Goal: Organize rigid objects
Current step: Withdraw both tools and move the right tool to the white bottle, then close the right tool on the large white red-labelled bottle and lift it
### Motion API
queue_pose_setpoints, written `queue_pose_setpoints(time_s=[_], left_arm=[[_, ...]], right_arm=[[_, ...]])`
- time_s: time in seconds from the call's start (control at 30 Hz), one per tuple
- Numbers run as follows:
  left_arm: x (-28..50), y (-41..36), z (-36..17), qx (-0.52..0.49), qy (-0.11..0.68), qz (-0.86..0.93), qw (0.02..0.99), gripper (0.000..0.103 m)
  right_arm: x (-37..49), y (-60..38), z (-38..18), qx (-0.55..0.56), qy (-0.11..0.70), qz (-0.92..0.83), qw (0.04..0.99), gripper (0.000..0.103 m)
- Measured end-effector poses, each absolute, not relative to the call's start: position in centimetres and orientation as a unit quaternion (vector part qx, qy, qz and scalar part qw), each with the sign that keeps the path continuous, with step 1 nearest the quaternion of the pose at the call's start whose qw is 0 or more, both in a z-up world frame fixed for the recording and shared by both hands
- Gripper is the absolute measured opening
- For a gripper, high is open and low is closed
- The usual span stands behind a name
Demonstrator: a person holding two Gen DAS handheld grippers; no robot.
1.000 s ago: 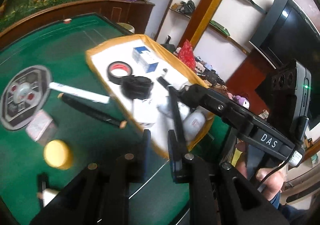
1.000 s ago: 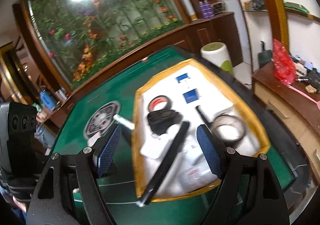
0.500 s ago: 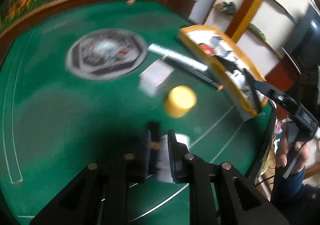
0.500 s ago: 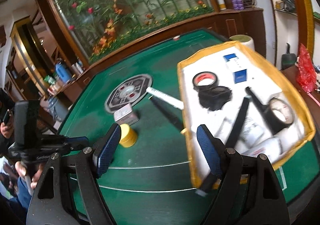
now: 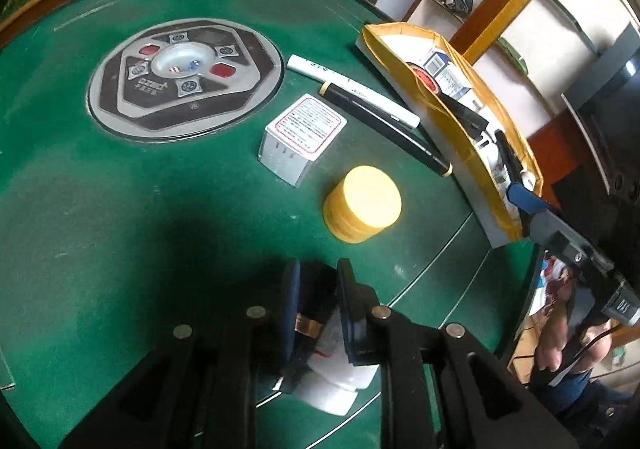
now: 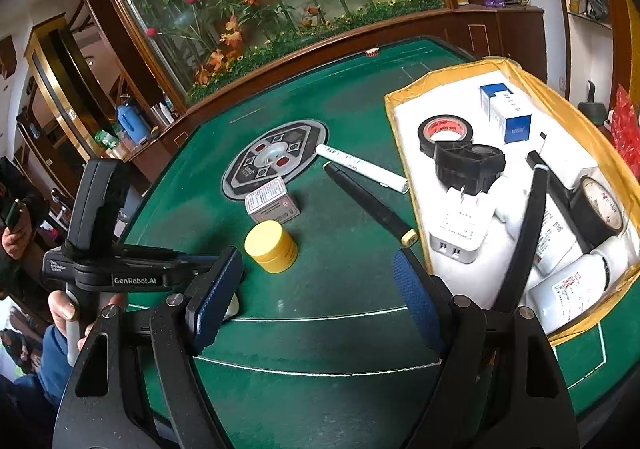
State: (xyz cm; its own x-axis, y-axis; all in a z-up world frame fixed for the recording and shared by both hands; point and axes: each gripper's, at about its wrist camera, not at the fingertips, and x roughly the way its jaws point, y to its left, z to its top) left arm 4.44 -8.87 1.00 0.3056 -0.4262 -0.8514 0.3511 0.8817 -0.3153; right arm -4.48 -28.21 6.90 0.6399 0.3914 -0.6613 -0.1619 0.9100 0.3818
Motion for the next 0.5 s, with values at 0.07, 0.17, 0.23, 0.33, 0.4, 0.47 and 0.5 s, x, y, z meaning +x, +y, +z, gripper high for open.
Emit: queue_pose_setpoints(time_s=[0.07,0.17,0.23,0.33,0.4,0.47,0.5], left_arm=[[3.7,-8.6,1.1,-0.011,0.533,-0.234,0.813,0.018],[3.0,-7.7,1.1,0.007,0.527,-0.230,0.818,0.018],[2.4,-7.0,1.2,0.013,0.524,-0.228,0.820,0.018],[1.4,-6.1,1.2,0.027,0.518,-0.214,0.828,0.019],[1.1,-5.7,1.0,0.036,0.517,-0.204,0.830,0.019],[0.5,-5.1,0.8,0.037,0.519,-0.201,0.830,0.019],[0.2,-4.8,0.9,0.034,0.518,-0.204,0.830,0.019]], right_arm=[[-4.3,-27.9,6.8,0.147,0.398,0.159,0.891,0.079],[-4.3,-26.8,6.6,0.143,0.406,0.174,0.886,0.079],[-4.1,-25.9,6.4,0.142,0.413,0.188,0.880,0.079],[-4.0,-24.7,5.9,0.151,0.428,0.210,0.866,0.079],[-4.0,-23.7,5.5,0.155,0.440,0.225,0.855,0.079],[-4.0,-22.6,5.0,0.161,0.452,0.244,0.843,0.079],[-4.0,-22.1,4.9,0.161,0.457,0.251,0.838,0.079]])
